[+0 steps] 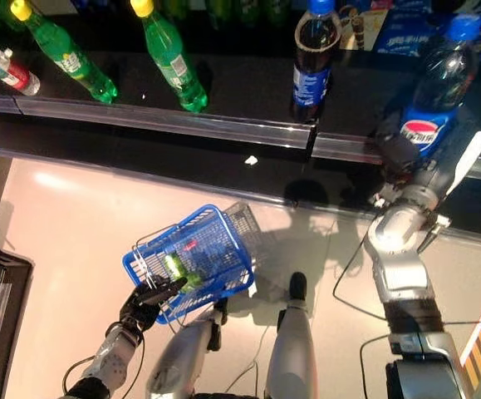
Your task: Pick up the drink and place into the basket.
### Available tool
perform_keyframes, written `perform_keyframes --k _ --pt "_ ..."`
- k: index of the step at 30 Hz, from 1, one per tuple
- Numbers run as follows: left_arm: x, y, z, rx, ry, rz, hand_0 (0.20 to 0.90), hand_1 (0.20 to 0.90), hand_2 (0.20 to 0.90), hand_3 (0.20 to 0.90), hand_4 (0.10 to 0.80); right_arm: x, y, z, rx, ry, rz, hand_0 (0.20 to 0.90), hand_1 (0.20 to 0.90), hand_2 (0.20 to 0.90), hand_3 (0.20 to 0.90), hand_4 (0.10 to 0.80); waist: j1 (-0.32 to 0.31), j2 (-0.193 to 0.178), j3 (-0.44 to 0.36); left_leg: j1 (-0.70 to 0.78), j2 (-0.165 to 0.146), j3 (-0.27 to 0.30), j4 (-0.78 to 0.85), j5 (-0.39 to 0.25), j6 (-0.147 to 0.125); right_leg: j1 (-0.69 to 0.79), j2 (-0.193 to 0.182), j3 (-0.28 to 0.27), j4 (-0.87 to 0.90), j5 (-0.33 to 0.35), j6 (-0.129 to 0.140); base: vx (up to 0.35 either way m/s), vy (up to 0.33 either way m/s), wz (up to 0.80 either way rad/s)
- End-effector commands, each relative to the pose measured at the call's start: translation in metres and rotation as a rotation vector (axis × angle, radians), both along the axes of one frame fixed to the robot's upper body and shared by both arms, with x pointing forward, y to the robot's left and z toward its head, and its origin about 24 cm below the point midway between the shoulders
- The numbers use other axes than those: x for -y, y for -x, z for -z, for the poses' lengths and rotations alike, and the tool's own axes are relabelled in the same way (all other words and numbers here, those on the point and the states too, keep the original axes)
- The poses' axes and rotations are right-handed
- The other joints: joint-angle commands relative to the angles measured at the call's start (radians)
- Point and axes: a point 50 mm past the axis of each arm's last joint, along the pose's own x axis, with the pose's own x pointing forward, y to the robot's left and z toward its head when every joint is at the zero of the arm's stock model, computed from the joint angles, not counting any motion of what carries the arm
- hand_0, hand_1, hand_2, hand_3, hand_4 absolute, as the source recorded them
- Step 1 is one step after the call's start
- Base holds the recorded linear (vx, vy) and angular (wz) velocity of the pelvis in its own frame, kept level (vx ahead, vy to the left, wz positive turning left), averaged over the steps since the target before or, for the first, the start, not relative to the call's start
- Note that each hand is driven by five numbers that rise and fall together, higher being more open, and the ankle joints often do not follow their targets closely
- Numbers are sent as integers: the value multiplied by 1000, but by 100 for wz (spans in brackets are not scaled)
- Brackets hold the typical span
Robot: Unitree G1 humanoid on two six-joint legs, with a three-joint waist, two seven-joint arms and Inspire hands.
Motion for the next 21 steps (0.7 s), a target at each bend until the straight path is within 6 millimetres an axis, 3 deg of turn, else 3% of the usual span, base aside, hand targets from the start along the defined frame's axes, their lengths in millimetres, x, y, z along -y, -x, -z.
perform_keyframes --k 1,12,17,21 --pt "-41 8 -30 242 -58 -121 300 300 300 200 100 -32 36 -88 479 201 -172 300 300 300 200 100 -14 -61 -132 -25 20 -11 161 -1 0 92 23 -38 38 -74 -87 41 24 0" --pt "-43 2 -54 374 -78 -81 300 300 300 200 100 -82 44 -56 348 163 -613 300 300 300 200 100 -4 -97 -195 57 29 6 107 -22 7 190 28 -39 -15 -72 -74 39 17 3" --pt "-33 -5 -78 505 -74 -6 300 300 300 200 100 -116 49 -36 265 106 -901 300 300 300 200 100 21 -112 -208 77 27 -8 90 -25 9 227 29 -48 -34 -71 -71 20 -2 5" --pt "-23 -7 -95 587 -61 58 300 300 300 200 100 -141 51 -24 202 78 -1036 300 300 300 200 100 46 -115 -208 86 24 -24 77 -24 11 247 30 -59 -41 -71 -69 26 11 16"
